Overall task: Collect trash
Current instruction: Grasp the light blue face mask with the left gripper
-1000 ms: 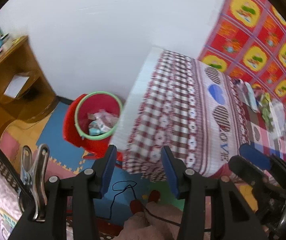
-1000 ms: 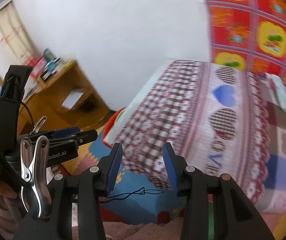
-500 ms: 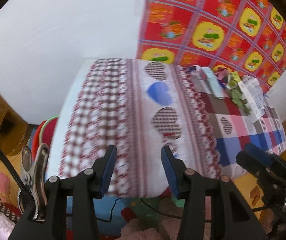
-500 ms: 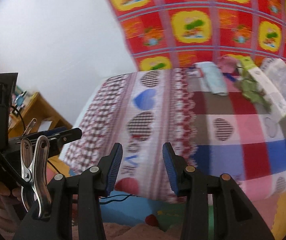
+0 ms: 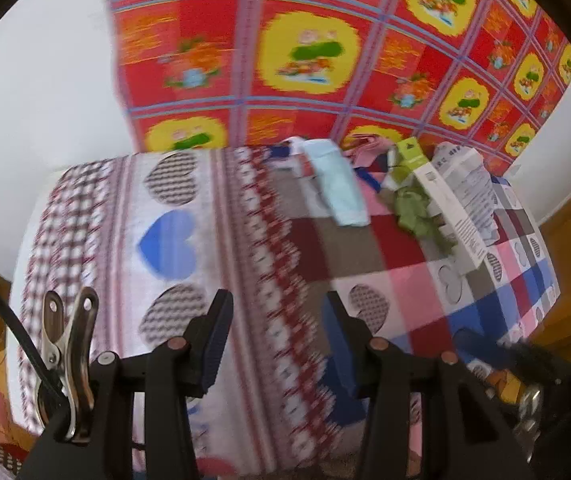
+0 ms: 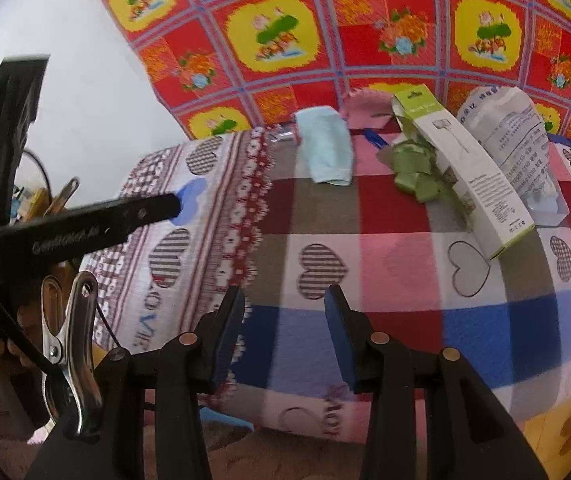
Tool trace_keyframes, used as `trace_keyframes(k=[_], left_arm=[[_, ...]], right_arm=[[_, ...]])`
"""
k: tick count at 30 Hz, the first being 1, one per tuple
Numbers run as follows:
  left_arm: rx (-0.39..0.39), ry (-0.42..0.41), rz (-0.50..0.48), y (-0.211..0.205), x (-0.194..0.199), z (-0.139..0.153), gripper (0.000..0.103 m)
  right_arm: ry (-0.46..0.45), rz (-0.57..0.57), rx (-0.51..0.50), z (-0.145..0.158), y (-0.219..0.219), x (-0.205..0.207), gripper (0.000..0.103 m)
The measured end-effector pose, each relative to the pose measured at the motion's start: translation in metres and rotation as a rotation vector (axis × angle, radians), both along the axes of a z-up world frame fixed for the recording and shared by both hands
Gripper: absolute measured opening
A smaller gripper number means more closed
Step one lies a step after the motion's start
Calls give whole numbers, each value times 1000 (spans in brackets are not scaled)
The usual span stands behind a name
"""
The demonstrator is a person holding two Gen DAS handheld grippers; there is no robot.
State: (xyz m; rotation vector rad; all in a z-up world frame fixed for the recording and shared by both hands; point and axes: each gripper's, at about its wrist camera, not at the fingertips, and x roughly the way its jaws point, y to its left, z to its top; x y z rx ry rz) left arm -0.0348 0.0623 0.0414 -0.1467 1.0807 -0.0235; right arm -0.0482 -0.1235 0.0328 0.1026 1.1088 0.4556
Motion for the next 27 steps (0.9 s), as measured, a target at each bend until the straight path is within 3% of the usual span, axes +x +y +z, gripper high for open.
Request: trace_keyframes(k=[13,20,27], left_arm=[[-55,41,-50,-67,112,-45,54],[2,79,-29,-83,164,-75,54],[54,108,-25,-95,188,-95,55]], right_arm=[[83,22,34,-34,-43,42,43],[118,14,45,-47,-56,55,43],[141,14,45,-55,-63,62,43]])
